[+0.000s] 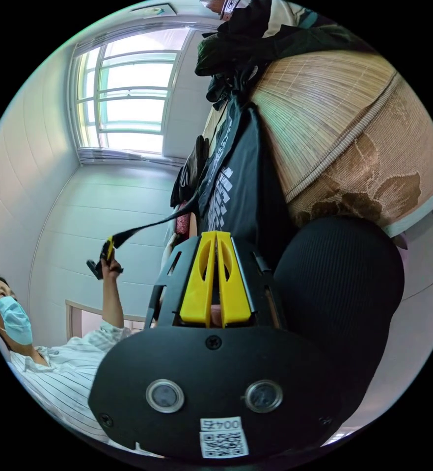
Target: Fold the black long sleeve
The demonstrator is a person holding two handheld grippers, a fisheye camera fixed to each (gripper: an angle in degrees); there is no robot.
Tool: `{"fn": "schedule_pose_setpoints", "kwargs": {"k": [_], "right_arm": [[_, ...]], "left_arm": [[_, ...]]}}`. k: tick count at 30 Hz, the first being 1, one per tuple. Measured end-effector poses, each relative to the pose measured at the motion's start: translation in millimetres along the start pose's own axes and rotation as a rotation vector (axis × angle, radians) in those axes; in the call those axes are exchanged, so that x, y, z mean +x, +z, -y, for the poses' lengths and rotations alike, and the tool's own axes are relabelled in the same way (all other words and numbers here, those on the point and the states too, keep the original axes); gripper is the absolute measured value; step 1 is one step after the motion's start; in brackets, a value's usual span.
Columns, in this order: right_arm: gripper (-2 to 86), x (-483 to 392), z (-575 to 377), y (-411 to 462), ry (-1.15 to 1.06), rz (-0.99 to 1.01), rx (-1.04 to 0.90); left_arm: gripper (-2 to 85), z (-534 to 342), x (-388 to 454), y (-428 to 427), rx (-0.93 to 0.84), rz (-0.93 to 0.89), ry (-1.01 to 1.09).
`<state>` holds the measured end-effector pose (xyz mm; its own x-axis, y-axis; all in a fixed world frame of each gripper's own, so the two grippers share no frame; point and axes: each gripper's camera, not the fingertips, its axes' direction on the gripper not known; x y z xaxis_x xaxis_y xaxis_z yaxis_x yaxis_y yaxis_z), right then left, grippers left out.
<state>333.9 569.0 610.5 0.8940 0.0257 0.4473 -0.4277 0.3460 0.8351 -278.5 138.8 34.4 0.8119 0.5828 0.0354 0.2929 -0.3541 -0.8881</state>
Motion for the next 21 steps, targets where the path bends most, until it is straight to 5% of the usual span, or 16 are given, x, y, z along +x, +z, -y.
{"fn": "schedule_pose_setpoints", "kwargs": {"k": [9, 14, 21], "right_arm": [[-0.7, 14.1, 2.3, -9.6, 0.018, 0.112, 0.017], [-0.7, 17.0, 1.1, -8.5, 0.007, 0.124, 0.030], [-0.5, 14.2, -3.1, 8.4, -0.026, 0.101, 0.045]], "left_arm": [[3.2, 37.3, 305.8, 217.0, -0.336, 0.051, 0.545], [3.8, -26.0, 481.4, 391.4, -0.571, 0.053, 0.943], [7.4, -140.2, 610.3, 548.7, -0.728, 0.132, 1.364]]}}
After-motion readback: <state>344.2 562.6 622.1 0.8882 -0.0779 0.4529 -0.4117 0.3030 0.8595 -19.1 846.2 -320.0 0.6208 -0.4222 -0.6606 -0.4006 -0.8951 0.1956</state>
